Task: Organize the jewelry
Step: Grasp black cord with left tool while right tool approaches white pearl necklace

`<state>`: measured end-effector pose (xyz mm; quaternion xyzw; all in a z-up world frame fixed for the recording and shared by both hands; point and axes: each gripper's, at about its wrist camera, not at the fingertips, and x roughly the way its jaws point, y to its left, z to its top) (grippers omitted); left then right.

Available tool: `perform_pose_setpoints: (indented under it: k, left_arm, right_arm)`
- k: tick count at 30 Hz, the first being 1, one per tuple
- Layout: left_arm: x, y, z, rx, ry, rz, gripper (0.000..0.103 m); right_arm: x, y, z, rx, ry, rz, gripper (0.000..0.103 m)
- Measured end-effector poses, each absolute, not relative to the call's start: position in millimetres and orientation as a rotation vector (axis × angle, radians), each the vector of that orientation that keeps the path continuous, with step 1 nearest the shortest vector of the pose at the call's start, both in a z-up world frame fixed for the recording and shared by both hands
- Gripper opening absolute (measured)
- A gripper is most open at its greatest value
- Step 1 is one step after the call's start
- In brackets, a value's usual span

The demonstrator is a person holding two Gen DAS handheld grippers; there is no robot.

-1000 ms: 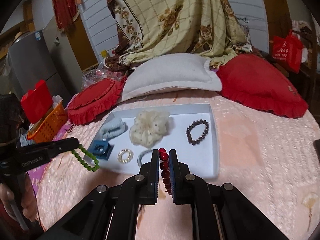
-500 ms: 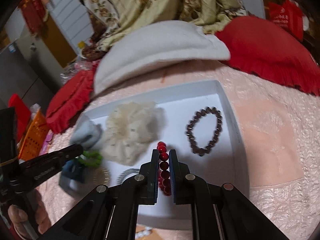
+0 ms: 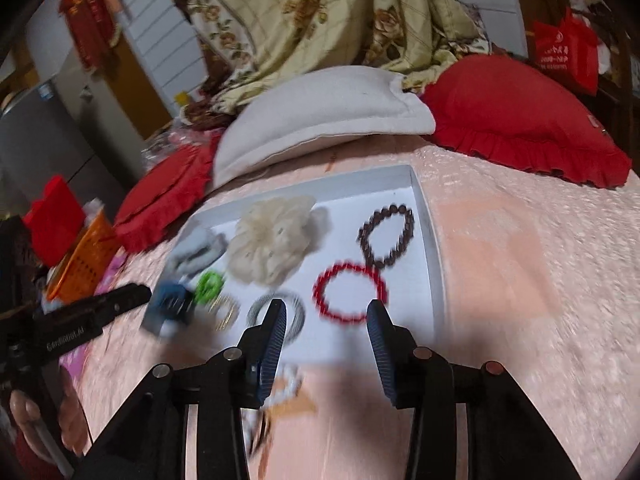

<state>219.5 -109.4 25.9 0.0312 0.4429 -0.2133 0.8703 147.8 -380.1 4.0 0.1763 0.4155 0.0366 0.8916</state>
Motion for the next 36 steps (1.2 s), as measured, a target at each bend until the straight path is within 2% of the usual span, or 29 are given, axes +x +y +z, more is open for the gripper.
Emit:
perform_pose_setpoints:
  k: [2, 7, 13, 15, 17, 28, 36]
  left_arm:
    - [203, -109, 22, 0.076, 0.927, -0.47, 0.033]
    - [177, -126, -13, 0.137, 0.992, -0.506, 0.033]
    - [171, -155, -49, 0.217, 1.052, -0.544, 0.033]
    - [173, -161, -56, 0.227, 1.066, -0.541, 0.032]
    - [174, -165, -60, 0.224, 1.083, -0.543, 0.008]
    - [136, -104, -16, 0.045, 0.99, -0.589, 0.008]
    - [152, -44, -50, -0.085, 1.063, -0.49, 0.008]
  right_arm:
    - [125, -377, -1, 0.359, 0.859, 0.081, 0.042]
    - [85, -374, -34, 0.411, 0.929, 0.101, 0.045]
    - [65, -380, -46, 0.494, 0.939, 0.118, 0.045]
    - [62, -380, -45, 0.495, 0.934, 0.117, 0.045]
    - [61, -379, -45, 0.49, 0.929, 0.119, 0.045]
    - [66, -358, -45, 0.445, 0.94, 0.153, 0.045]
    - [87, -318, -47, 0.419, 0.988, 0.217, 0.045]
